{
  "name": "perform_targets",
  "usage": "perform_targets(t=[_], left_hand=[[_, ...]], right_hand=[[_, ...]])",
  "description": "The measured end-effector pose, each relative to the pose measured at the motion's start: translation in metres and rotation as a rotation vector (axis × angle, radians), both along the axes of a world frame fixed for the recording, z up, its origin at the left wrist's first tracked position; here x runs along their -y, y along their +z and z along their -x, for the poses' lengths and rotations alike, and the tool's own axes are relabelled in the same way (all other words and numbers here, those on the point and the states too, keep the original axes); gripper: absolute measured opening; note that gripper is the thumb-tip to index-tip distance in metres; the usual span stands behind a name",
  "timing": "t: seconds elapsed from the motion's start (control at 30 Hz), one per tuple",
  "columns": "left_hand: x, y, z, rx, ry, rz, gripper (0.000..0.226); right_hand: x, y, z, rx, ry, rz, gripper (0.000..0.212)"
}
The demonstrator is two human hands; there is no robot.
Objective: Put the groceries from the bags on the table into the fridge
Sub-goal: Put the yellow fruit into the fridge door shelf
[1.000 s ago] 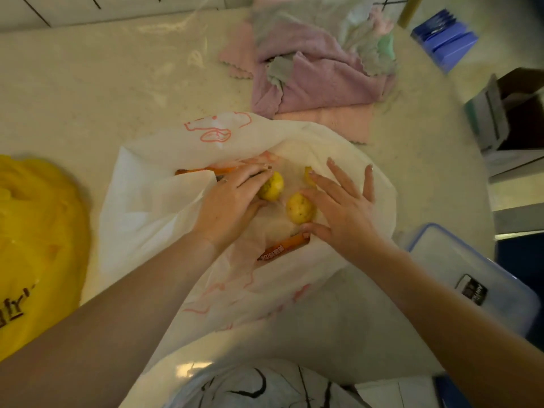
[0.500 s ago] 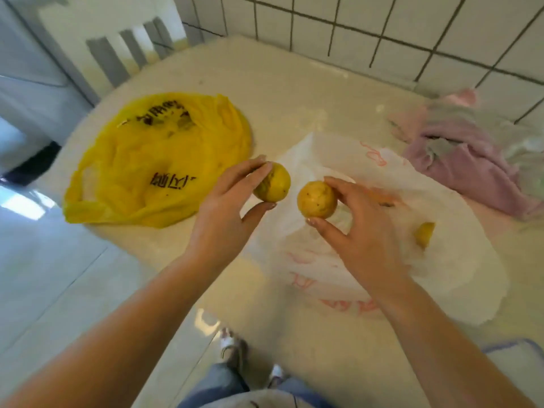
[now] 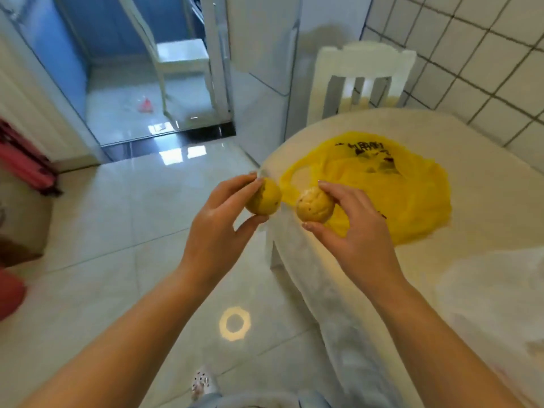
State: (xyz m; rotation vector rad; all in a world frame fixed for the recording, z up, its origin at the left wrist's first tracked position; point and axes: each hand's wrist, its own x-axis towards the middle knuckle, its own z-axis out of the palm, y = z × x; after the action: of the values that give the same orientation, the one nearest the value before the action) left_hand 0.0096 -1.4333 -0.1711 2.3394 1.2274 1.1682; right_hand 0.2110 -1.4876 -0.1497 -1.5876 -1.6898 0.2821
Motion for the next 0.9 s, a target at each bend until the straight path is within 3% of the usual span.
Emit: perform_targets(t=[0.37,0.6,0.9], left_hand=[[-0.108,0.027,0.2,0.086,0.238,-0.015,0.056],[-0.215,0.025,0.245,0.134,0.268,0.001,0.057],[-0.419,0.033,0.254,0.097,0.237,0.07,0.06]], right_hand=[[-0.149,0.03,0.18,0.007,0.158,-0.069,0.059],[-0.269,0.033,0.226,0.016,0.224,-0.108,0.057],[-0.472,0.035,0.241,0.015,0.183,-0.096,0.056]])
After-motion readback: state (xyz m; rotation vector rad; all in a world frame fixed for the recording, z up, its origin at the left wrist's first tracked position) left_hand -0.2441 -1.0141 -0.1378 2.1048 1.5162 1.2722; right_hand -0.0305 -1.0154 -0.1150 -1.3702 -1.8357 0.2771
